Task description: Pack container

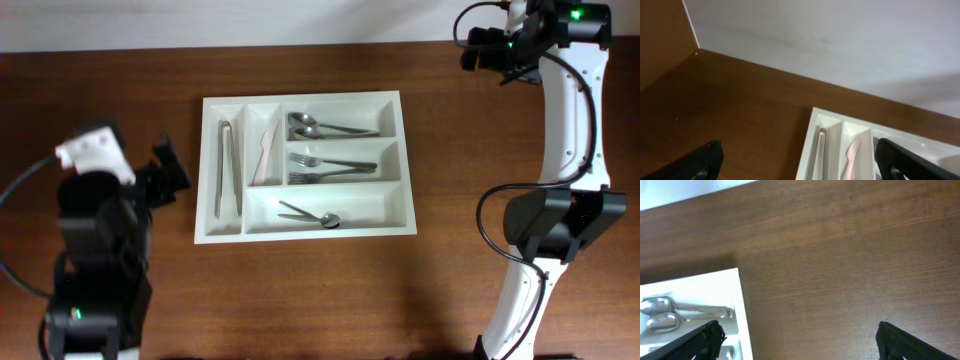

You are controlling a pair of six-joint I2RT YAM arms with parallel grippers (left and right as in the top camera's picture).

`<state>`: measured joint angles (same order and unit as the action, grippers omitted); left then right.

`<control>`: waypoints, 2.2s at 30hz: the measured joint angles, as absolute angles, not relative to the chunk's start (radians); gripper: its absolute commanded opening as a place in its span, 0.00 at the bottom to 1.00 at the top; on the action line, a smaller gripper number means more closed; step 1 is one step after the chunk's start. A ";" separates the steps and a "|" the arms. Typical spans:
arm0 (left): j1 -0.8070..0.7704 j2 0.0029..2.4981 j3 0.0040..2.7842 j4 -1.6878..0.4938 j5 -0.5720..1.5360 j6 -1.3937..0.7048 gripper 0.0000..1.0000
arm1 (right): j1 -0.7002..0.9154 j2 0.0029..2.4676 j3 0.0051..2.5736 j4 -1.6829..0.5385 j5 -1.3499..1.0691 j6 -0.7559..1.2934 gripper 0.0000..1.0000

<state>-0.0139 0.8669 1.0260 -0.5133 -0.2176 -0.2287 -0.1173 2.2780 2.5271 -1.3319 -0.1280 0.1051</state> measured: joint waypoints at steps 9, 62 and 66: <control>-0.009 0.592 0.737 -0.392 -0.192 -0.229 0.99 | -0.117 2.278 2.527 -1.332 -0.128 0.105 0.99; 0.028 0.015 0.101 -0.311 -0.047 -0.130 0.99 | -0.117 2.278 2.527 -1.332 -0.128 0.105 0.99; 0.028 0.015 0.101 -0.311 -0.047 -0.127 0.99 | -0.117 2.278 2.527 -1.332 -0.128 0.106 0.99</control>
